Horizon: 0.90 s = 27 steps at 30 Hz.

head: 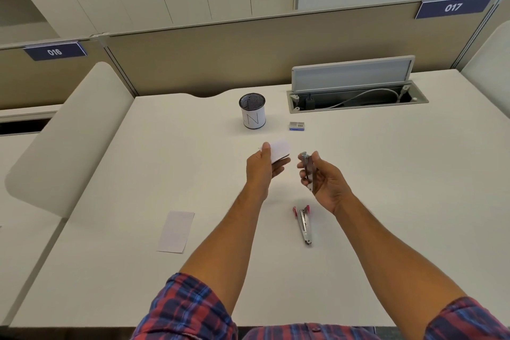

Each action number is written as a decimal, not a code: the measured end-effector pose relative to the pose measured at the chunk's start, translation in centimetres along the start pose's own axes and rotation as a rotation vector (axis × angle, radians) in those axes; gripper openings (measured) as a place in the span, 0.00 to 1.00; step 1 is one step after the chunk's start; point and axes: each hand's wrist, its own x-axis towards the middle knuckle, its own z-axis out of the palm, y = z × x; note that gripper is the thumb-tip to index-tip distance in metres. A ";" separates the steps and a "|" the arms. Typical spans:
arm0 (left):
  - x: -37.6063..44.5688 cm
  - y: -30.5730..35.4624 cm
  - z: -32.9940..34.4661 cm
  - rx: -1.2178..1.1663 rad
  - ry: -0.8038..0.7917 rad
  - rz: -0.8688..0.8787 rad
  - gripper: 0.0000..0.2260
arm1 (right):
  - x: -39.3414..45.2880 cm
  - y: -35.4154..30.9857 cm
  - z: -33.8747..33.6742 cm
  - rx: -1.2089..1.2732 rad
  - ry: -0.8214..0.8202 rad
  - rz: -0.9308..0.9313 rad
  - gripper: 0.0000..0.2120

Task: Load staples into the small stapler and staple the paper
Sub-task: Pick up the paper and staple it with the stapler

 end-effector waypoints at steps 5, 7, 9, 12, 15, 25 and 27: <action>-0.4 -0.4 0.1 0.065 -0.028 0.016 0.13 | 0.0 -0.1 -0.1 0.027 -0.025 -0.035 0.16; -0.7 -0.5 0.3 0.080 -0.042 0.033 0.10 | -0.1 -0.3 0.0 0.012 -0.024 -0.052 0.16; -0.8 -0.7 0.4 0.124 -0.058 0.081 0.09 | -0.1 -0.3 0.1 -0.032 -0.019 -0.064 0.17; -1.0 -0.6 0.5 0.293 -0.013 0.199 0.15 | 0.0 -0.3 0.2 -0.134 0.029 -0.067 0.23; -1.5 -0.3 0.2 0.467 -0.038 0.299 0.23 | 0.2 -0.2 0.4 -0.289 0.121 -0.074 0.30; -2.1 -2.1 -2.5 0.359 -0.208 0.036 0.18 | 0.2 1.0 0.7 -0.824 0.096 -0.328 0.10; -2.2 -2.6 -3.3 0.275 -0.214 -0.014 0.19 | 0.0 1.4 0.8 -0.885 0.055 -0.370 0.08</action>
